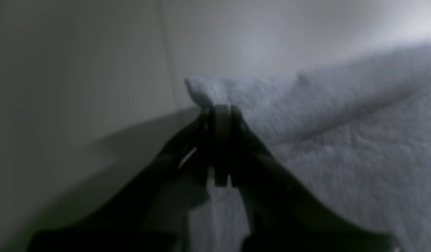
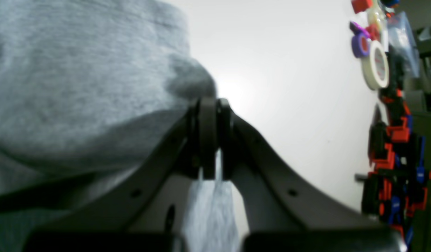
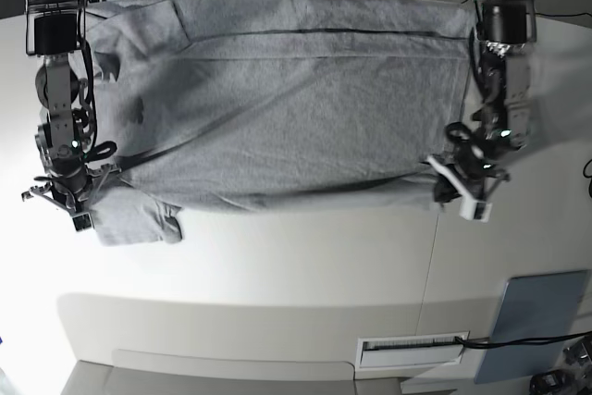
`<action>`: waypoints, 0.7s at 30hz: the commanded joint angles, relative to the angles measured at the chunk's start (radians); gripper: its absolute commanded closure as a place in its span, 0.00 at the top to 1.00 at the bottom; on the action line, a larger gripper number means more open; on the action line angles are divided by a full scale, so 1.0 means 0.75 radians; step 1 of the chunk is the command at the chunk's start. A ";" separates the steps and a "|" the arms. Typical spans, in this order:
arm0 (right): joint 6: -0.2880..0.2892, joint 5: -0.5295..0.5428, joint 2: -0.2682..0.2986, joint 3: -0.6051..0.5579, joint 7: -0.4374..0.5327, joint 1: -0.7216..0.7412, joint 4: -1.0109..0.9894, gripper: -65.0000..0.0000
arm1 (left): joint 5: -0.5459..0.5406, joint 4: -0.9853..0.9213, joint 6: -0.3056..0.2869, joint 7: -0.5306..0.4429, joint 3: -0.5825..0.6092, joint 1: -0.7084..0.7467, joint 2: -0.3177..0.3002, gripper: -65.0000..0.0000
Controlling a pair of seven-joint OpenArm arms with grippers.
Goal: Fold the T-shirt properly
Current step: 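Lift the hem with both grippers and fold it toward the collar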
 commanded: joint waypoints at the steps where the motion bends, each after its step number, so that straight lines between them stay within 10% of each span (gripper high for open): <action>1: -0.024 -0.009 0.031 0.040 0.012 -0.002 0.060 0.00 | -0.034 0.051 -0.026 -0.013 -0.039 -0.002 -0.016 0.00; 21: -0.025 -0.012 0.031 0.394 -0.141 -0.633 0.662 0.00 | -0.155 0.385 -0.135 0.088 -0.267 0.423 -0.017 0.00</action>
